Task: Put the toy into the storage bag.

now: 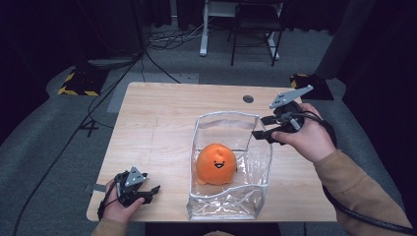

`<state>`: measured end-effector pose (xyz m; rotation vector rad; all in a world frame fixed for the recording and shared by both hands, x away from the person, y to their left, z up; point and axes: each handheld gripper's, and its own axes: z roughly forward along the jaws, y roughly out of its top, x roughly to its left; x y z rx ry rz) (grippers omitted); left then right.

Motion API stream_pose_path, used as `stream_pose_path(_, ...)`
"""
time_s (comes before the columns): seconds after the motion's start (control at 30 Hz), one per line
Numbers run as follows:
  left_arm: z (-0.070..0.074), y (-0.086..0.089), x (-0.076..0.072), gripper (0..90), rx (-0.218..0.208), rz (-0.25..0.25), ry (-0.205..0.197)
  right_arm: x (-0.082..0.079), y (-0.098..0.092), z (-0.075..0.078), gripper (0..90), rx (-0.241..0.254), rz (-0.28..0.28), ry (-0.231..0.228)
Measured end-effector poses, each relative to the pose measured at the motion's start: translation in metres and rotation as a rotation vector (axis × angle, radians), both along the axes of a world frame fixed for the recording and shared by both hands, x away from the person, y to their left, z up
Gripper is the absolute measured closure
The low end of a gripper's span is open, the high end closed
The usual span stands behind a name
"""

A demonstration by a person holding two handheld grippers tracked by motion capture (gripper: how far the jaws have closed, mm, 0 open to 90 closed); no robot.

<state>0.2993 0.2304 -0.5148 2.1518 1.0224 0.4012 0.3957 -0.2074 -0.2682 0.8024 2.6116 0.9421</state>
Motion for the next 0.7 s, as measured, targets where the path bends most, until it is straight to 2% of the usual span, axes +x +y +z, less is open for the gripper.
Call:
stream_pose_path(0.4, 0.000, 0.001, 0.001, 31.8, -0.003, -0.004, 0.002, -0.003, -0.052, -0.004, 32.9, 0.032, -0.101, -0.018)
stream_pose_path(0.53, 0.000, 0.001, 0.000, 31.9, -0.004, -0.005, 0.002, -0.004, -0.069, -0.011, 31.7, 0.045, -0.136, -0.015)
stream_pose_path(0.6, 0.000, 0.001, 0.000, 31.8, -0.003, -0.007, 0.000, -0.005, -0.077, -0.015, 29.6, 0.034, -0.132, -0.024)
stream_pose_path(0.7, 0.000, 0.002, 0.000, 31.9, -0.007, -0.002, 0.003, -0.005, -0.091, -0.026, 27.6, 0.036, -0.156, -0.013)
